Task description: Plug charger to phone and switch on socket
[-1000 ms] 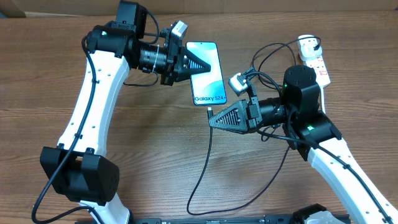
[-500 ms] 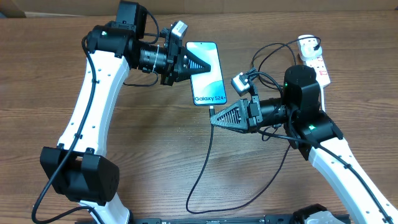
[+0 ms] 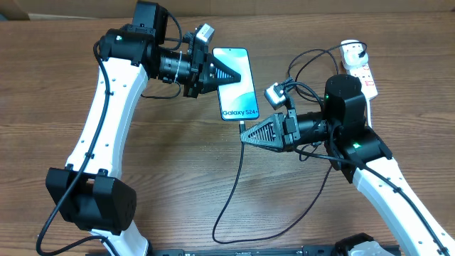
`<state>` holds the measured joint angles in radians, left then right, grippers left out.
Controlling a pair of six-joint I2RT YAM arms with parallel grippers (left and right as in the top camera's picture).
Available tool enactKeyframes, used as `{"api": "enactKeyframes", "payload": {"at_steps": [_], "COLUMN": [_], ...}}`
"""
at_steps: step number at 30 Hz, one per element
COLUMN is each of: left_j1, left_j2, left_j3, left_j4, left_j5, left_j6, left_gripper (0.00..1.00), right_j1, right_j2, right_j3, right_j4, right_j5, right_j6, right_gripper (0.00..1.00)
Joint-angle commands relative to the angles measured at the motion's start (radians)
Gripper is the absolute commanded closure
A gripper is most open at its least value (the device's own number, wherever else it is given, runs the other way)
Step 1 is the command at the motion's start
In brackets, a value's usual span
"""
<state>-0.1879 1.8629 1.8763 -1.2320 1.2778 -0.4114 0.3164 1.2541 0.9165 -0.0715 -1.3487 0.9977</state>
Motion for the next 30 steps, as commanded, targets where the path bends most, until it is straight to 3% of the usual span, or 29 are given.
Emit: {"api": "enactKeyframes", "payload": {"at_steps": [1, 30], "left_j1": [0.004, 0.004], "left_j2": [-0.004, -0.004], "left_j3": [0.01, 0.01], "left_j4": [0.0, -0.014], "left_j5": [0.004, 0.031], "left_j6": [0.023, 0.024], "left_gripper": [0.96, 0.96], "right_j1": [-0.003, -0.003], "right_j2": [-0.001, 0.0], "right_j3": [0.017, 0.017], "right_j4": [0.003, -0.013], "right_j5": [0.002, 0.015], "right_j6": [-0.006, -0.007], "right_gripper": [0.96, 0.96]}}
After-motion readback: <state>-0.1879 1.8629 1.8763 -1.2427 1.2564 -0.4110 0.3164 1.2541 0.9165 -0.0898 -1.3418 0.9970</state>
